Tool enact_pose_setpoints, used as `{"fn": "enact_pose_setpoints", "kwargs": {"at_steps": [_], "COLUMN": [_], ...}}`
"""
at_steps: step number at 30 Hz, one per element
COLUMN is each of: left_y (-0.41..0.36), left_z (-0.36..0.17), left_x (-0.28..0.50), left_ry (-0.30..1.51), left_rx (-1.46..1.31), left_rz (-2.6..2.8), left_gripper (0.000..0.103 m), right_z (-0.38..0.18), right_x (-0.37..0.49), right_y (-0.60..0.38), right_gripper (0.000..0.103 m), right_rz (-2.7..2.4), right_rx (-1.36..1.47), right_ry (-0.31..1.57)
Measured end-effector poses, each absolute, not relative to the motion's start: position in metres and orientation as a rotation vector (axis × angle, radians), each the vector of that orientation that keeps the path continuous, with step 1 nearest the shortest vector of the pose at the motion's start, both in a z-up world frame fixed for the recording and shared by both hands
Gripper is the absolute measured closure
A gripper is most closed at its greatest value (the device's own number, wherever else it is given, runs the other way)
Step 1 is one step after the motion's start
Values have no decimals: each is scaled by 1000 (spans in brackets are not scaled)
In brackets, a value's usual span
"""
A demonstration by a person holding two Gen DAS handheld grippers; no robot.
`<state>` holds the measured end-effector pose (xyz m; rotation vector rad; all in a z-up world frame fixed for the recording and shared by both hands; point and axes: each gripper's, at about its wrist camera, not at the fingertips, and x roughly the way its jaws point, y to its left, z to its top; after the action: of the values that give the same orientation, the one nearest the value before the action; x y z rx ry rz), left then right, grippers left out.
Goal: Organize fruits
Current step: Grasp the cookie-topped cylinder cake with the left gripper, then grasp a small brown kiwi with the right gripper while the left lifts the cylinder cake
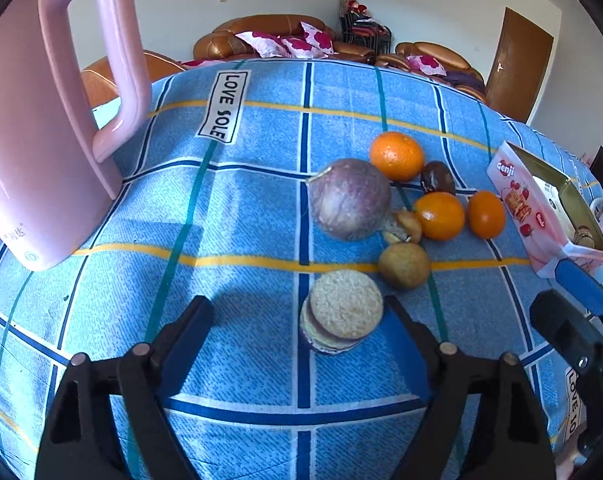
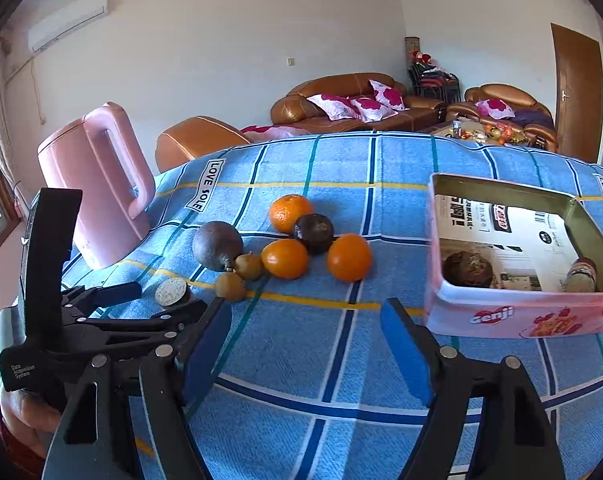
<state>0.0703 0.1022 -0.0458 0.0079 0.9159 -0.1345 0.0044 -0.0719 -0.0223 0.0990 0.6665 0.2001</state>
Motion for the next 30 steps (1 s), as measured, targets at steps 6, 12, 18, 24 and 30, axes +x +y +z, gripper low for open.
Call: {"fn": "enact_pose_setpoints", "kwargs": {"at_steps": [6,12,18,24,30], "left_y": [101,112,142,159,153], "left_z": [-41,-35,-14,-14,-16], "left_x": [69,65,58,62,63], "left_ry": [894,863,731,721,727], "left_rx": [-6,-44,-126,-187,-173], "left_rz": [-178,-128,7,44,29], "left_gripper": [58,67,67,67,67], "right_z": [-27,-32,-37,-45,-49], "right_x": [12,22,41,68,74], "right_y": [-62,-50,-26,-5,3], "right_gripper": [38,41,44,51,68], "right_rz": [226,248,269,263,288], "right_rx": [109,120,97,88,75], "right_ry": [704,739,783,849,878]}}
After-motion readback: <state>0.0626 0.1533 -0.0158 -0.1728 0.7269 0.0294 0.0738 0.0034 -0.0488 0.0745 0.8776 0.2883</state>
